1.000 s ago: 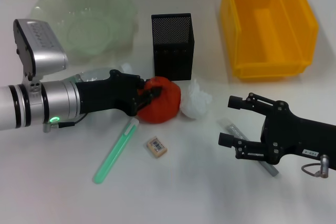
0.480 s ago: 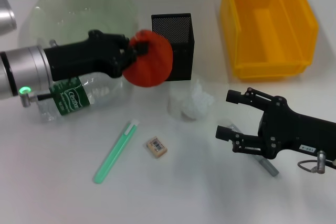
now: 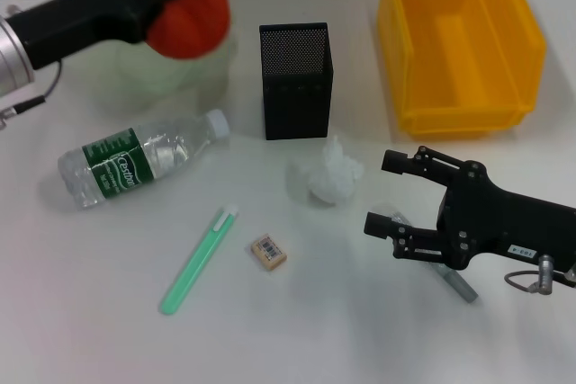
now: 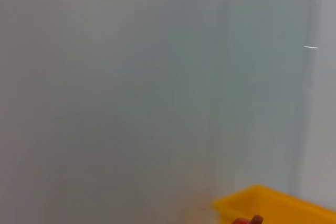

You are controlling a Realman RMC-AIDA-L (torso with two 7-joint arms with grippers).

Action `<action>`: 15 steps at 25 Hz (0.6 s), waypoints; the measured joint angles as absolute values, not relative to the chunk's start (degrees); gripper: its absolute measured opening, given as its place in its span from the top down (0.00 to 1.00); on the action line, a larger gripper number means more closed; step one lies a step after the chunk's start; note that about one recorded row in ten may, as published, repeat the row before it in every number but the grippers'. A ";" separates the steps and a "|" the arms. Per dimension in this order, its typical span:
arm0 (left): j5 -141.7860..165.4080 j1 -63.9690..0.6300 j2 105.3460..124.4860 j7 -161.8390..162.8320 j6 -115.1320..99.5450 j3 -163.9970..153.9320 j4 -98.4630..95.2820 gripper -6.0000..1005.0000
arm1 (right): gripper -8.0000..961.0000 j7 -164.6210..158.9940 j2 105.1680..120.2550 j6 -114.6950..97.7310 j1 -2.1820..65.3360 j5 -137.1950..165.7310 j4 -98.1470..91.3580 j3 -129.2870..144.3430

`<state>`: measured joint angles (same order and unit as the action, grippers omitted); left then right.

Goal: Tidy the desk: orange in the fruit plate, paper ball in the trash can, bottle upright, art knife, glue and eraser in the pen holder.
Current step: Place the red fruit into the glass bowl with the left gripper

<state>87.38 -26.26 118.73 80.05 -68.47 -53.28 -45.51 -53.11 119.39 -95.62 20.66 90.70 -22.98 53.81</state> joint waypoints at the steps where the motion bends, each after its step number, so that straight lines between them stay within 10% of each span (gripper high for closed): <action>1: 86.66 -26.11 118.74 79.44 -66.05 -53.30 -45.36 0.94 | 0.12 -53.11 119.39 -95.56 20.74 90.70 -22.89 53.72; 15: 86.88 -30.97 118.67 71.34 -45.12 -53.72 -37.60 0.90 | 0.12 -53.08 119.51 -95.26 21.36 90.70 -22.65 53.60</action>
